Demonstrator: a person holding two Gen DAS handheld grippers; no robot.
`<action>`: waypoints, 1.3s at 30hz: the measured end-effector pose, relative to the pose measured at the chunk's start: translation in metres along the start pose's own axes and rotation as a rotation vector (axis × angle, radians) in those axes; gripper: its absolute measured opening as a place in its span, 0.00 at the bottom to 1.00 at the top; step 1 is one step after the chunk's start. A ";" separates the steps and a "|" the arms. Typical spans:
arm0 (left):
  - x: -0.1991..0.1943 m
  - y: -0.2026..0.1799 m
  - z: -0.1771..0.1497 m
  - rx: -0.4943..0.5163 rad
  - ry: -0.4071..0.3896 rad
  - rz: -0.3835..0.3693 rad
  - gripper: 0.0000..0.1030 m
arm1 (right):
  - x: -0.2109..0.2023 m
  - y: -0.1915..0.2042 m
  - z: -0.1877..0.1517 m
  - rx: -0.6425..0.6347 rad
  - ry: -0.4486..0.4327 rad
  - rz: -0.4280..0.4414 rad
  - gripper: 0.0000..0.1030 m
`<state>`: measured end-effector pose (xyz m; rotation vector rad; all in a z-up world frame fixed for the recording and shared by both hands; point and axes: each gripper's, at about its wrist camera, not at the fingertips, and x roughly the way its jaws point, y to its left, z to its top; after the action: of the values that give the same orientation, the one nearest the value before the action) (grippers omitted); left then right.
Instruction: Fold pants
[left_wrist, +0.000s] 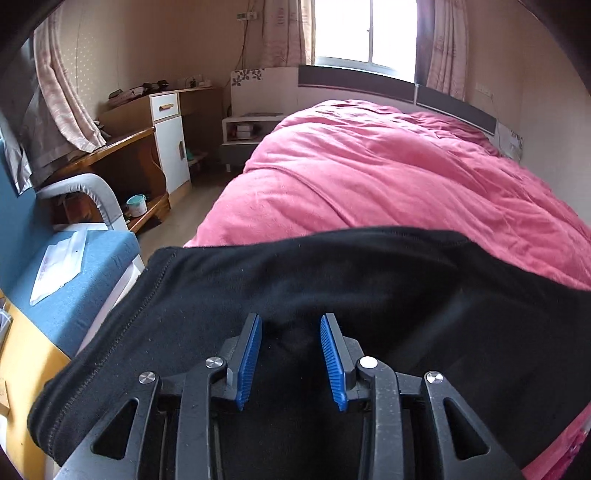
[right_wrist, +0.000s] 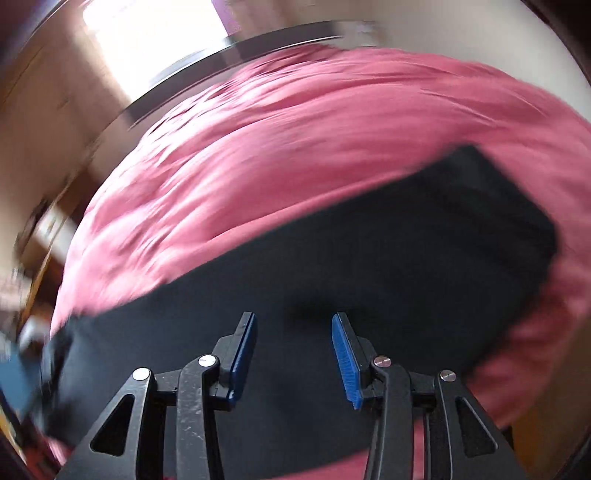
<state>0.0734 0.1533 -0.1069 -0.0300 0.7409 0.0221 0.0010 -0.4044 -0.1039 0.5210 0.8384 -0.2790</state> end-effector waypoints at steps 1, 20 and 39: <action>-0.001 0.000 -0.002 0.001 0.001 -0.005 0.33 | -0.007 -0.018 0.005 0.057 -0.024 -0.035 0.42; -0.012 -0.005 -0.004 -0.020 -0.029 -0.132 0.56 | 0.002 -0.165 0.003 0.679 -0.185 0.120 0.64; -0.014 0.007 -0.004 -0.059 -0.032 -0.104 0.56 | -0.046 -0.070 0.045 0.301 -0.291 0.010 0.18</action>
<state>0.0605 0.1603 -0.1009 -0.1237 0.7055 -0.0544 -0.0305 -0.4856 -0.0667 0.7452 0.5122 -0.4640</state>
